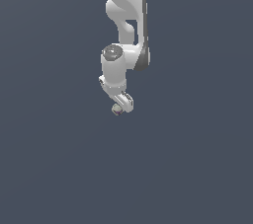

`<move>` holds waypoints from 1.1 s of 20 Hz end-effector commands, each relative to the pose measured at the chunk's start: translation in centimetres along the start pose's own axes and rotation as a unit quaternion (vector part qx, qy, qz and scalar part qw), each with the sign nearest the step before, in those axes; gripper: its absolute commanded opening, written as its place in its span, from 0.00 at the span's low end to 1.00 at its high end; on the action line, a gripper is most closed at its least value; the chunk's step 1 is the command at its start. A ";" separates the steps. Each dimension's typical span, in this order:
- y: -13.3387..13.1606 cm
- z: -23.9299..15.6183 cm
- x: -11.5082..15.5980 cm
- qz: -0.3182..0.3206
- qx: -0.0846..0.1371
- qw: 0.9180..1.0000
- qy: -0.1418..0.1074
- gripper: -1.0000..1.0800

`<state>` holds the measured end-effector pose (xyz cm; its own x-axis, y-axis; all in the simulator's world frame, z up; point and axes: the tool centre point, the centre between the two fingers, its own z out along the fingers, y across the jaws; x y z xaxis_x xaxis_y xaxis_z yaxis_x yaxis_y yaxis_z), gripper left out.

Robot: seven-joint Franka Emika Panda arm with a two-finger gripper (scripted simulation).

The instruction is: Pick up the object and move it to a goal position.

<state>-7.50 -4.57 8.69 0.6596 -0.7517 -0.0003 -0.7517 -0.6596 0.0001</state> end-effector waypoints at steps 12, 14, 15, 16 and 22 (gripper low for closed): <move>0.1 4.0 -0.1 0.002 0.000 1.000 0.000 0.96; 0.1 4.6 -0.1 0.003 0.000 1.000 0.000 0.96; 0.1 4.8 -0.1 0.003 0.000 1.000 0.000 0.96; 0.1 4.9 -0.1 0.003 0.000 1.000 0.000 0.96; 0.1 5.0 0.0 0.003 0.000 1.000 0.000 0.00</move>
<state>-7.55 -4.52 3.75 0.6562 -0.7546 0.0005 -0.7546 -0.6562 -0.0009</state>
